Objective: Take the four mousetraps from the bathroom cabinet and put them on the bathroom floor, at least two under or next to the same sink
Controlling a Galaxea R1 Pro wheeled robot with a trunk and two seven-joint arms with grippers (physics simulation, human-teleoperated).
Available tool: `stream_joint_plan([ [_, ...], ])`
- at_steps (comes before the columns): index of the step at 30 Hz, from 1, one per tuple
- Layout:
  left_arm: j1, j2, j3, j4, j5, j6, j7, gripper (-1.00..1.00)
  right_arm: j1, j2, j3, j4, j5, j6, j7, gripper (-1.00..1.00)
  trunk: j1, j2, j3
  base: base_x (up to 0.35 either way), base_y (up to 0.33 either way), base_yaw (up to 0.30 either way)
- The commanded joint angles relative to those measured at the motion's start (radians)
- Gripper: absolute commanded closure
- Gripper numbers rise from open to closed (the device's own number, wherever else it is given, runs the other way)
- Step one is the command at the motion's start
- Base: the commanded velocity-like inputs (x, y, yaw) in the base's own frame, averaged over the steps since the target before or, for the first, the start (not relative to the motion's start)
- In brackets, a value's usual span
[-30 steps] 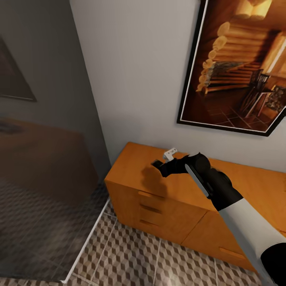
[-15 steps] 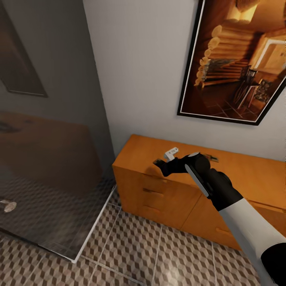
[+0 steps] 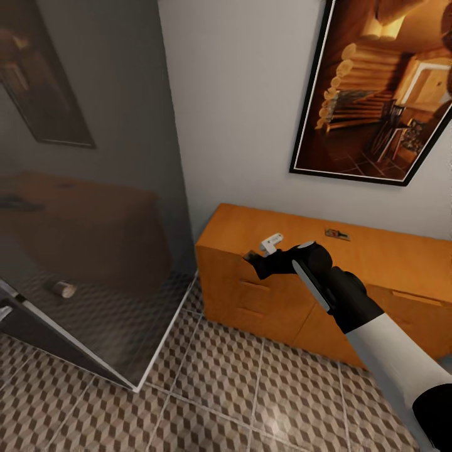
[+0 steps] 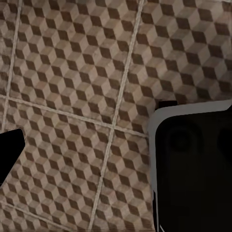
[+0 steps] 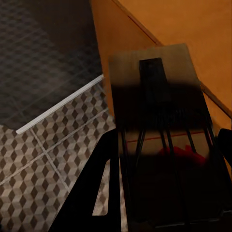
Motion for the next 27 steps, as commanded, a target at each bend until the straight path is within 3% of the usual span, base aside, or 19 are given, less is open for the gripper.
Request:
stream_joint_plan([
  [1, -0.002, -0.001, -0.009, 0.004, 0.008, -0.006, 0.001, -1.00, -0.001, -0.001, 0.002, 0.000, -0.010, 0.005, -0.004, 1.00, 0.000, -0.002, -0.002, -0.266, 0.195, 0.000],
  [8, -0.002, -0.001, -0.009, 0.004, 0.008, -0.006, 0.001, -1.00, -0.001, -0.001, 0.003, 0.008, -0.010, 0.004, -0.005, 1.00, 0.000, -0.002, -0.002, -0.261, 0.158, 0.000],
  [19, -0.002, -0.001, -0.009, 0.004, 0.008, -0.006, 0.001, -1.00, -0.001, 0.000, 0.005, 0.070, -0.012, -0.007, -0.015, 1.00, 0.000, -0.002, -0.002, -0.259, 0.020, 0.000],
  [24, -0.002, -0.001, -0.009, 0.004, 0.008, -0.006, 0.001, -1.00, -0.001, 0.002, 0.007, 0.148, -0.014, -0.072, -0.015, 1.00, 0.000, -0.002, -0.002, -0.257, 0.001, 0.000],
  [27, -0.002, -0.001, -0.009, 0.004, 0.008, -0.006, 0.001, -1.00, -0.001, 0.006, 0.012, 0.259, -0.016, -0.169, -0.014, 1.00, 0.000, -0.002, -0.002, -0.183, 0.000, 0.000],
])
